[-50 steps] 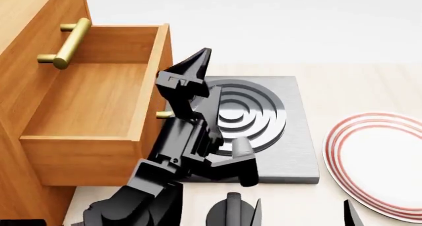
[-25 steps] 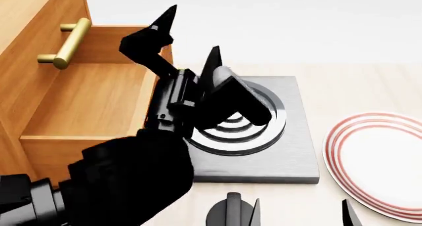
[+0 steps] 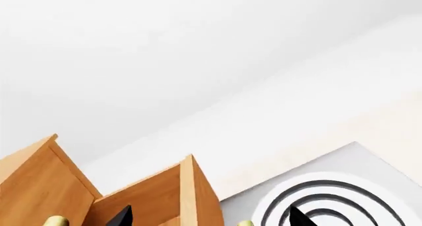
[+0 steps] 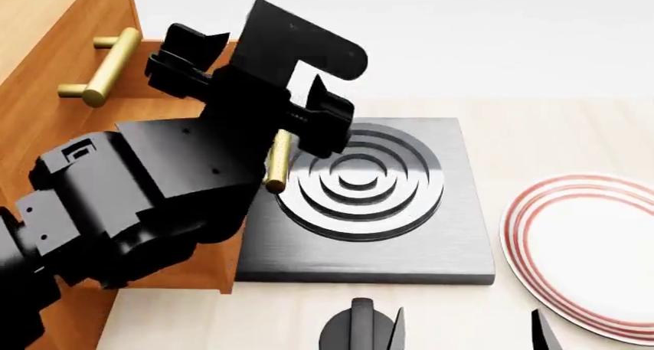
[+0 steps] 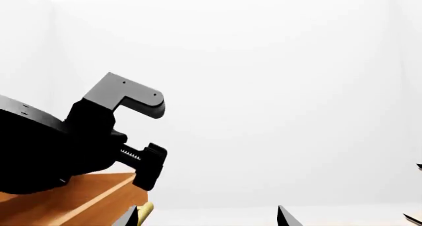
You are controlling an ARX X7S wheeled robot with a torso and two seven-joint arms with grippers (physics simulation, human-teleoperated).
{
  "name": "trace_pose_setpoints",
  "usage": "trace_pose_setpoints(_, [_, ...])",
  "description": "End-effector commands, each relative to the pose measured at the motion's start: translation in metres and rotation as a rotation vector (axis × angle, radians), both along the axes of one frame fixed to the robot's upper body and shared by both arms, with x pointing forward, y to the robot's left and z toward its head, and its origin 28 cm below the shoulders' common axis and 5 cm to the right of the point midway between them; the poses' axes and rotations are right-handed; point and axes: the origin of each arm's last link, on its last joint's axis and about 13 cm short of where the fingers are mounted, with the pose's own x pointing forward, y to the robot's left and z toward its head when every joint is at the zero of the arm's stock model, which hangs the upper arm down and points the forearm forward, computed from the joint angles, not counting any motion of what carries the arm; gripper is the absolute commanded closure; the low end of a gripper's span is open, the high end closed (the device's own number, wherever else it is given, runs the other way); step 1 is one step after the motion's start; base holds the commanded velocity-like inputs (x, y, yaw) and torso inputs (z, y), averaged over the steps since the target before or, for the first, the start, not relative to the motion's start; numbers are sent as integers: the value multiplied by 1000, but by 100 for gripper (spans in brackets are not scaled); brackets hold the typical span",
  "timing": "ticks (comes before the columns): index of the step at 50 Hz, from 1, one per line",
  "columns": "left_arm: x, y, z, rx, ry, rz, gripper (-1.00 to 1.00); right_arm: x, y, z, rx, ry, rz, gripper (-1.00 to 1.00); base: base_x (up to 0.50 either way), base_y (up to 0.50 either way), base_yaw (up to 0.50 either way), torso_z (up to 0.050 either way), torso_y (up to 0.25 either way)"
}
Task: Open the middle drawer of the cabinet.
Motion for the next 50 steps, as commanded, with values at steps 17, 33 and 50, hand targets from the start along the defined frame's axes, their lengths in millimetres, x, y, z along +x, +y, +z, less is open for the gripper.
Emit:
trace_pose_setpoints(17, [7,20,19,-299,284,71,-100,1,0,-1,-3,2,-4,-100,0,0,0,0,0])
trace_pose_setpoints(33, [11,25,18,-546,375,131,-100,2,1,-2,-9,5,1,-100,0,0,0,0,0])
trace_pose_setpoints(50, [7,26,8,-409,438,99,-100,2,1,-2,-10,5,1,-100,0,0,0,0,0])
